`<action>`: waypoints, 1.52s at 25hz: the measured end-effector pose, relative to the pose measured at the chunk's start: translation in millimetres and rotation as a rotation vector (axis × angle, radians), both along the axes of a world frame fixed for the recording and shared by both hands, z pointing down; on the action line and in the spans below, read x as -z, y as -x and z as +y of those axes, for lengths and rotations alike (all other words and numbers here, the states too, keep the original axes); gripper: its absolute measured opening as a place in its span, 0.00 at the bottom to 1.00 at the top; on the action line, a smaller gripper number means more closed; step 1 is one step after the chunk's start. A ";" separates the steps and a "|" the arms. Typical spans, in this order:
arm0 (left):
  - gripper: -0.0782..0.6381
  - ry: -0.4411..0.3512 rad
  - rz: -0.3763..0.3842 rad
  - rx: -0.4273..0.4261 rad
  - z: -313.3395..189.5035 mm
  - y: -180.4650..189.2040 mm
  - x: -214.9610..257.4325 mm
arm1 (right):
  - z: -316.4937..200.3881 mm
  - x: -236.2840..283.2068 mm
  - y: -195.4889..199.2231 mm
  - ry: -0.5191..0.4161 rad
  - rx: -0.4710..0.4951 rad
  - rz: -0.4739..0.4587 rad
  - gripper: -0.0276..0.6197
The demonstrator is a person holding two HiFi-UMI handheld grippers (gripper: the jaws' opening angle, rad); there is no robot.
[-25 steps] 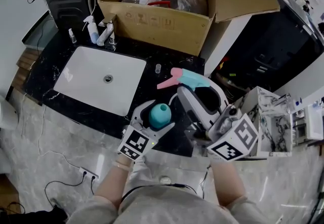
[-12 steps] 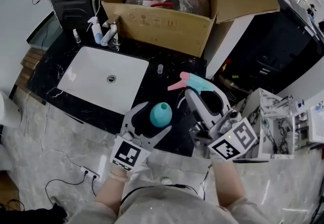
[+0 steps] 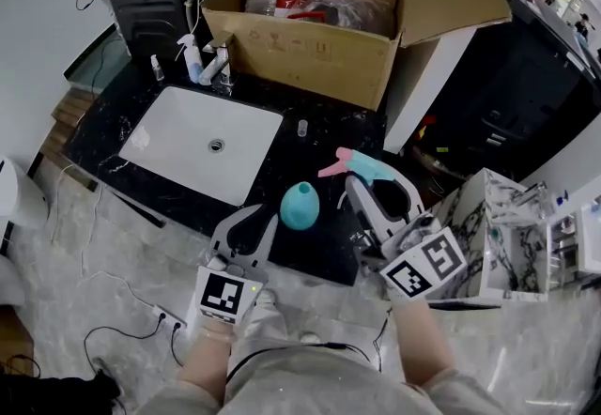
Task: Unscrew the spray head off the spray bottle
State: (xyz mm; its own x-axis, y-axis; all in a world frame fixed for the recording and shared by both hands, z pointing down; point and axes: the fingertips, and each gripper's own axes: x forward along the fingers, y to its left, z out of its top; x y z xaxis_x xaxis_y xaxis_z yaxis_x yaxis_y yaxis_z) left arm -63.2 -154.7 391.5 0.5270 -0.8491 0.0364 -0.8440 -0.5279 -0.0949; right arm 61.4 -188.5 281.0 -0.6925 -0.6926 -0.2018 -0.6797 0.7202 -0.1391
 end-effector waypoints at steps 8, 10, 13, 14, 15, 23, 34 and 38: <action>0.12 0.007 0.019 0.112 23.3 13.5 -3.4 | 20.9 -14.9 -6.4 0.014 0.025 0.013 0.28; 0.12 0.011 0.028 0.137 30.9 14.5 -3.0 | 27.3 -16.9 -8.2 0.018 0.035 0.014 0.28; 0.12 0.019 0.048 0.165 41.1 16.4 -0.9 | 35.7 -19.5 -9.7 0.021 0.047 0.018 0.28; 0.12 0.021 0.054 0.172 44.7 16.5 -0.6 | 38.4 -20.4 -10.4 0.021 0.050 0.021 0.28; 0.12 0.022 0.056 0.177 48.3 16.3 -0.4 | 41.1 -21.2 -11.2 0.022 0.053 0.022 0.28; 0.12 0.019 0.051 0.217 74.9 13.9 2.5 | 63.7 -24.9 -19.7 0.022 0.077 0.029 0.28; 0.12 0.012 0.078 0.269 105.6 7.9 5.5 | 92.7 -26.5 -34.6 0.022 0.107 0.026 0.28; 0.12 0.014 0.087 0.296 115.2 9.3 4.8 | 102.5 -27.7 -39.2 0.023 0.116 0.022 0.28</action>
State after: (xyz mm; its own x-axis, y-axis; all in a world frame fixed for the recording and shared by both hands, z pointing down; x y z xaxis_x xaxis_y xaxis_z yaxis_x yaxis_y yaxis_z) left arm -72.5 -39.5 386.8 0.2589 -0.9658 0.0144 -0.9658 -0.2591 -0.0096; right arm 100.6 -86.0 308.7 -0.7726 -0.6117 -0.1701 -0.5950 0.7910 -0.1424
